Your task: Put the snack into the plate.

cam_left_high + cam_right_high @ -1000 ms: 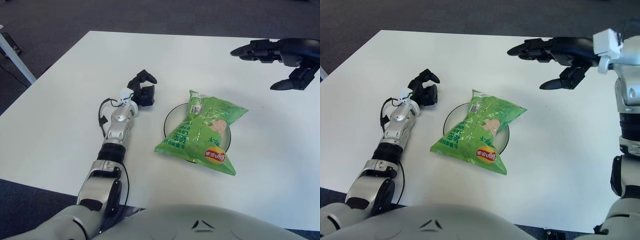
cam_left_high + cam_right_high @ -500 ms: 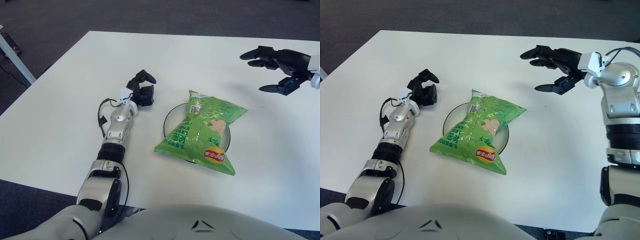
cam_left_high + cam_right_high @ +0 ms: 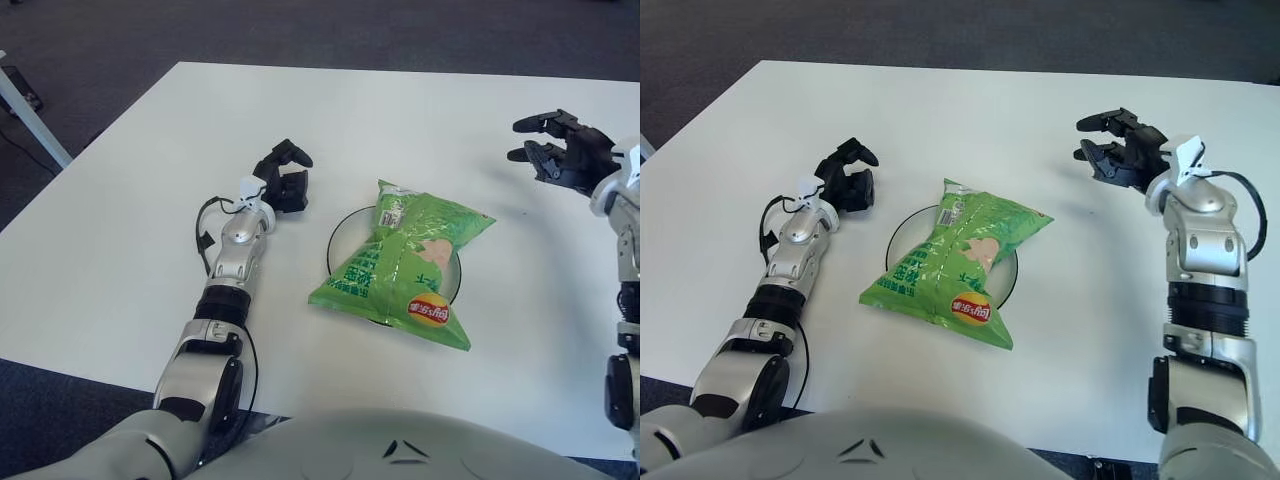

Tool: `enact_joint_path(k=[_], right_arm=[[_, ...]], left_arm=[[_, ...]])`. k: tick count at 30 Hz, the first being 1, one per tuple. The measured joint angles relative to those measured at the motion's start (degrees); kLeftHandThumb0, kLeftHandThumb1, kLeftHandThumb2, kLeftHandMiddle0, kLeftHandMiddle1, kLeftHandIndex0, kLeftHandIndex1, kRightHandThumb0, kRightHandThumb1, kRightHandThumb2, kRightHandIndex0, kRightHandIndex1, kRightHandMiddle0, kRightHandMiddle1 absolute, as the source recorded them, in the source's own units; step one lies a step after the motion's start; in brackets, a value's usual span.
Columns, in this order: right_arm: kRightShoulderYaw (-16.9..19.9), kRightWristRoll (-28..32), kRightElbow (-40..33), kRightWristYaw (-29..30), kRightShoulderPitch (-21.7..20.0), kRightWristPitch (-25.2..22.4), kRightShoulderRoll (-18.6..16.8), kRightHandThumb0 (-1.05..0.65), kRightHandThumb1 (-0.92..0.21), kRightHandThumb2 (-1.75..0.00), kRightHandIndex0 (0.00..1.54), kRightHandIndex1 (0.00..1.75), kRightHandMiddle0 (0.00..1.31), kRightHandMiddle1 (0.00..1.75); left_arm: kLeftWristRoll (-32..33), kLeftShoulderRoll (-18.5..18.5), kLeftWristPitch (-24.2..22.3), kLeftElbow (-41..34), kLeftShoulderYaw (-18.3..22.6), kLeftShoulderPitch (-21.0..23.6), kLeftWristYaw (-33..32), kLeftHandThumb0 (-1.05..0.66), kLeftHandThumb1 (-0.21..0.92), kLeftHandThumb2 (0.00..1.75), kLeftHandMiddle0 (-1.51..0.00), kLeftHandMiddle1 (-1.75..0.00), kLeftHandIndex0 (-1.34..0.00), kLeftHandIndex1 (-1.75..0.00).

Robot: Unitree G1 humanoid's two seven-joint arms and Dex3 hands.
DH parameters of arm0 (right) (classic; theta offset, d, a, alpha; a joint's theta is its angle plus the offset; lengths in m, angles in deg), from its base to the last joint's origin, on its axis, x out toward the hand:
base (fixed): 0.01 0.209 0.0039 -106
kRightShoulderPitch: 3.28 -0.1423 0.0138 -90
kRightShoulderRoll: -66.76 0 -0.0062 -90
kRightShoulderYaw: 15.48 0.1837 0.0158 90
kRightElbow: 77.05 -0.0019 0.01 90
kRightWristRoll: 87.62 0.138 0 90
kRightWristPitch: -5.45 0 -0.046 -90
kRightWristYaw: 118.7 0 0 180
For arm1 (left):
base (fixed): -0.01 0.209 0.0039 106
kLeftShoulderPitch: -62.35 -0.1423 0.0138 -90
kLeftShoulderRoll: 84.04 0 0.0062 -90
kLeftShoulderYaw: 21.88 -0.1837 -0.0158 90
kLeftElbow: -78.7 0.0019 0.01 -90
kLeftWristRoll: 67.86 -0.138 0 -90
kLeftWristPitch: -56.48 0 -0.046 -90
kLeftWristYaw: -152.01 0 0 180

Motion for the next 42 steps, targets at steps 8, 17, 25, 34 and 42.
enact_joint_path(k=[8, 17, 25, 34, 42], right_arm=[[3.6, 2.95, -1.79, 4.45, 3.97, -0.5, -5.61, -0.35, -0.92, -0.53, 0.36, 1.44, 0.2, 1.75], [5.73, 5.56, -0.21, 7.13, 7.51, 2.5, -11.37, -0.4, -0.63, -0.91, 0.55, 1.56, 0.38, 1.75], [7.35, 8.32, 1.89, 8.68, 8.34, 5.17, -14.24, -0.44, -0.46, -1.14, 0.73, 1.72, 0.5, 1.75], [7.11, 8.25, 7.16, 12.85, 7.41, 13.01, -18.62, -0.48, -0.32, -1.31, 0.96, 1.75, 0.61, 1.75], [5.77, 6.17, 8.4, 18.39, 6.59, 15.6, -20.28, -0.5, -0.26, -1.39, 1.11, 1.75, 0.66, 1.75]], left_arm=[[0.03, 0.0, -0.08, 0.09, 0.01, 0.09, 0.01, -0.44, 0.43, 1.18, -1.13, -1.75, -0.52, -1.75], [0.0, -0.01, -0.49, 0.29, 0.05, 0.27, -0.13, -0.44, 0.42, 1.19, -1.12, -1.75, -0.53, -1.75], [-0.02, 0.0, -1.01, 0.02, 0.13, 0.24, -0.55, -0.45, 0.4, 1.21, -1.12, -1.75, -0.54, -1.75], [0.16, 0.65, -0.54, 1.13, 0.45, 0.44, -0.04, -0.45, 0.41, 1.19, -1.09, -1.75, -0.53, -1.75], [0.31, 1.28, 0.26, 2.57, 0.8, 1.05, 0.92, -0.44, 0.42, 1.18, -1.09, -1.75, -0.53, -1.75]])
